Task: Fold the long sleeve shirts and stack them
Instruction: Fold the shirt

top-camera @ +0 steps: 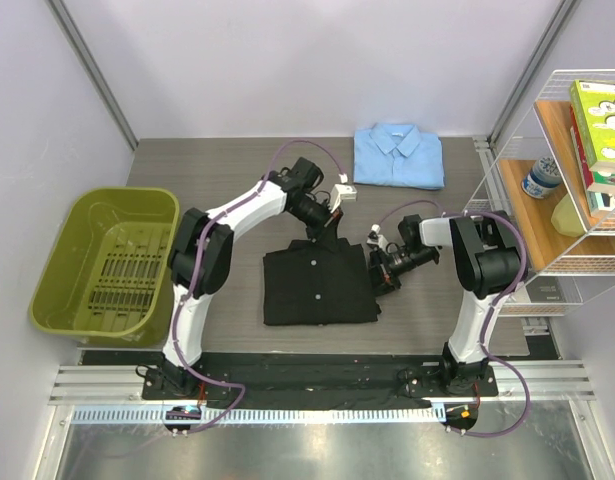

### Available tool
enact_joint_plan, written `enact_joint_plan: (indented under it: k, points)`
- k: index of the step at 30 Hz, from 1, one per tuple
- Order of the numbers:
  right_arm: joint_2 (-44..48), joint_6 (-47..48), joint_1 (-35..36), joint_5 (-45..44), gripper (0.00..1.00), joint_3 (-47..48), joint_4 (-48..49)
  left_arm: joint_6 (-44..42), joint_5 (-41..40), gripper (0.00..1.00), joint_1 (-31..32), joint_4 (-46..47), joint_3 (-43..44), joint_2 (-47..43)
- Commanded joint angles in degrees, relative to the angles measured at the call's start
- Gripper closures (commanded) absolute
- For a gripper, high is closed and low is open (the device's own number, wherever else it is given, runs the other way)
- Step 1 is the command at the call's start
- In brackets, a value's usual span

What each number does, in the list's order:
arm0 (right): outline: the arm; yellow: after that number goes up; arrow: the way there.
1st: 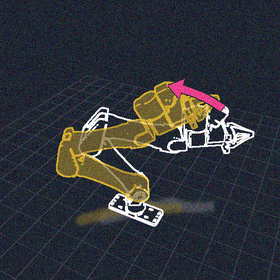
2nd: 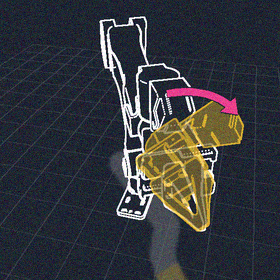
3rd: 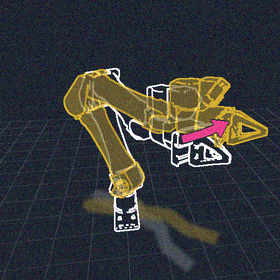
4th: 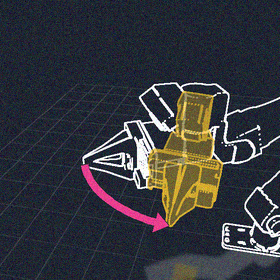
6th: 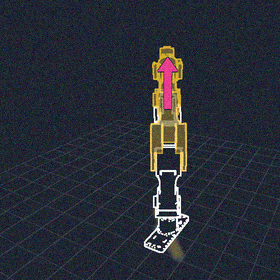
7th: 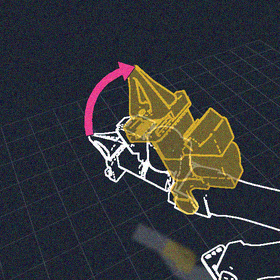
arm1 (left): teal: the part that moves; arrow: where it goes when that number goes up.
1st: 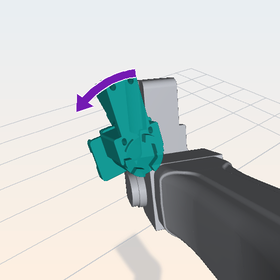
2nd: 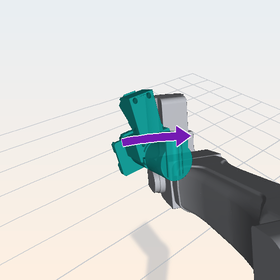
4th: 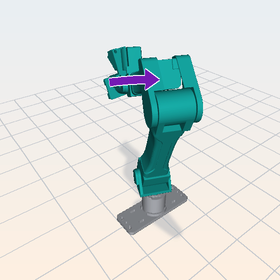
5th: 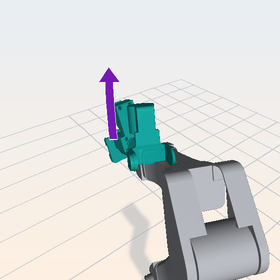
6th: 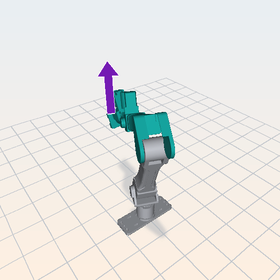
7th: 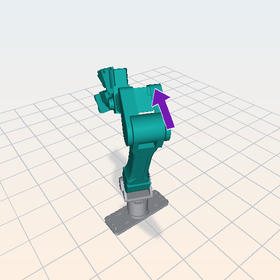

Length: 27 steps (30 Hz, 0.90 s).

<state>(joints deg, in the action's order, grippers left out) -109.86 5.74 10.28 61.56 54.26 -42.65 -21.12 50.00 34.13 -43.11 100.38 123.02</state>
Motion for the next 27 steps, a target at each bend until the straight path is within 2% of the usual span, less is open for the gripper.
enact_joint_plan:
  k: [1,7,11,12,14,15,16,18,26,27]
  points:
    - [-2.5,1.0,0.3,1.0,0.93,1.1,-2.3,0.4,0.0,1.0,0.2,0.8,1.4,1.8]
    - [-9.4,2.3,0.1,-1.0,0.91,4.9,-4.1,-1.0,-3.9,0.99,0.1,1.2,2.7,4.7]
    - [-10.9,2.5,0.1,-2.2,0.91,5.5,-5.1,-0.7,-6.3,0.92,-0.1,0.8,4.0,5.9]
    - [-11.0,3.0,-0.1,-2.5,0.92,5.5,-5.3,-0.7,-6.6,0.81,-0.1,0.3,5.2,5.9]
    - [-10.8,3.1,-0.2,-3.3,0.91,5.6,-5.9,-3.0,-5.5,0.68,-0.6,-4.0,6.5,5.3]
    - [-10.8,3.6,-0.3,-3.3,0.89,5.8,-6.5,-4.4,-5.2,0.56,-0.8,-5.7,7.2,4.8]
    - [-10.7,3.8,-0.4,-3.5,0.88,5.9,-6.8,-5.7,-5.4,0.52,-1.0,-9.4,7.3,4.2]
    - [-10.2,4.1,-0.6,-4.3,0.83,5.9,-7.8,-9.1,-5.8,0.47,-1.7,-12.4,6.9,2.4]
    - [-9.6,4.2,-1.1,-4.3,0.79,5.9,-8.9,-15.7,-3.8,0.4,-4.9,-19.2,2.3,-1.1]
    - [-9.3,4.1,-1.3,-4.3,0.73,5.8,-8.9,-16.0,-3.2,0.39,-4.9,-19.5,2.1,-0.9]
